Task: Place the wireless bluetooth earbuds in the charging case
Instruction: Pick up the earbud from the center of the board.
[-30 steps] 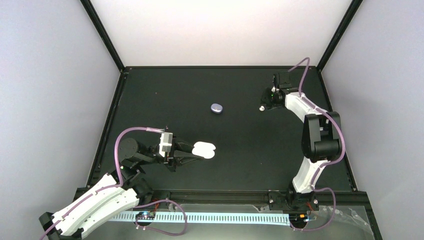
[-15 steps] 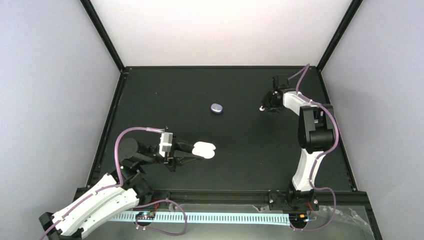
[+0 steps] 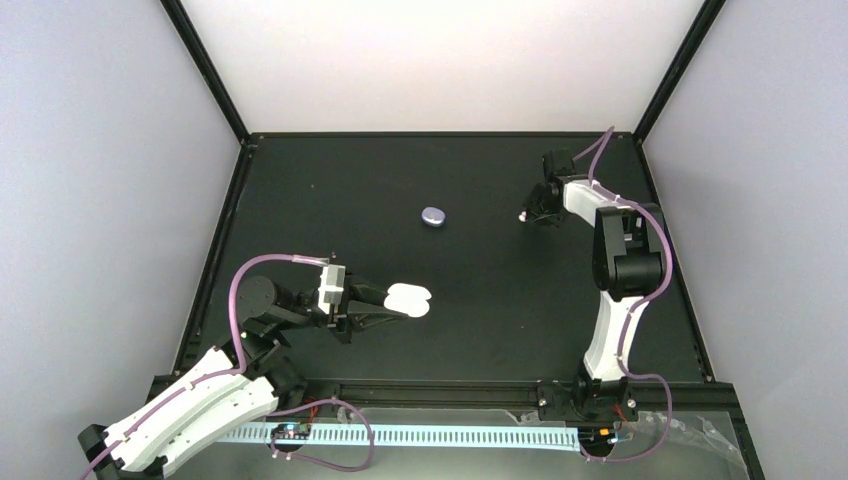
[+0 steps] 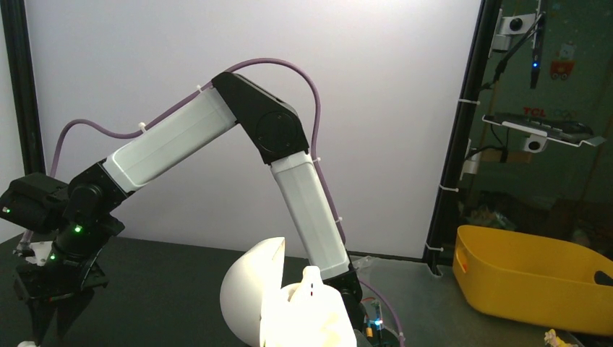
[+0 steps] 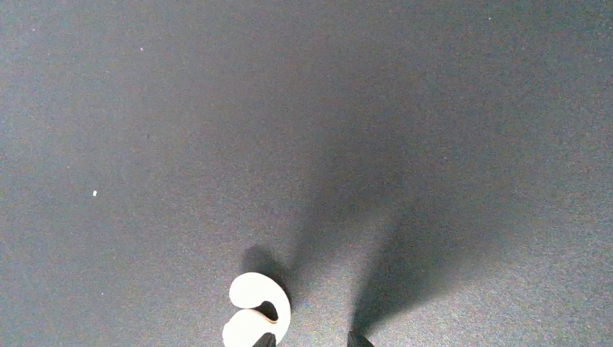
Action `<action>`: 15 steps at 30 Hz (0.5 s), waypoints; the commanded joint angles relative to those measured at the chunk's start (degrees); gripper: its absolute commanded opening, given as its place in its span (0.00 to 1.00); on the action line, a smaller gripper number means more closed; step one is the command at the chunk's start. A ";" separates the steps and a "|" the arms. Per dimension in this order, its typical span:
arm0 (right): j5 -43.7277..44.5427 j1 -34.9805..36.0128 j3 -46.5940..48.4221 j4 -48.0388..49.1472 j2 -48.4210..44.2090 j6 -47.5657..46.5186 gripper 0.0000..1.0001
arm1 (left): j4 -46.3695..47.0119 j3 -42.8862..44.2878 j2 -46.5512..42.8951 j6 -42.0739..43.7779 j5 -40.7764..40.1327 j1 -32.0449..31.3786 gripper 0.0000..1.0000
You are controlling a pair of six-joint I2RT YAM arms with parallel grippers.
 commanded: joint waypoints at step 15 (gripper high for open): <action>1.27 1.03 8.66 -6.54 4.95 -3.69 0.25 | 1.62 -0.12 -0.62 0.37 0.41 -0.23 0.01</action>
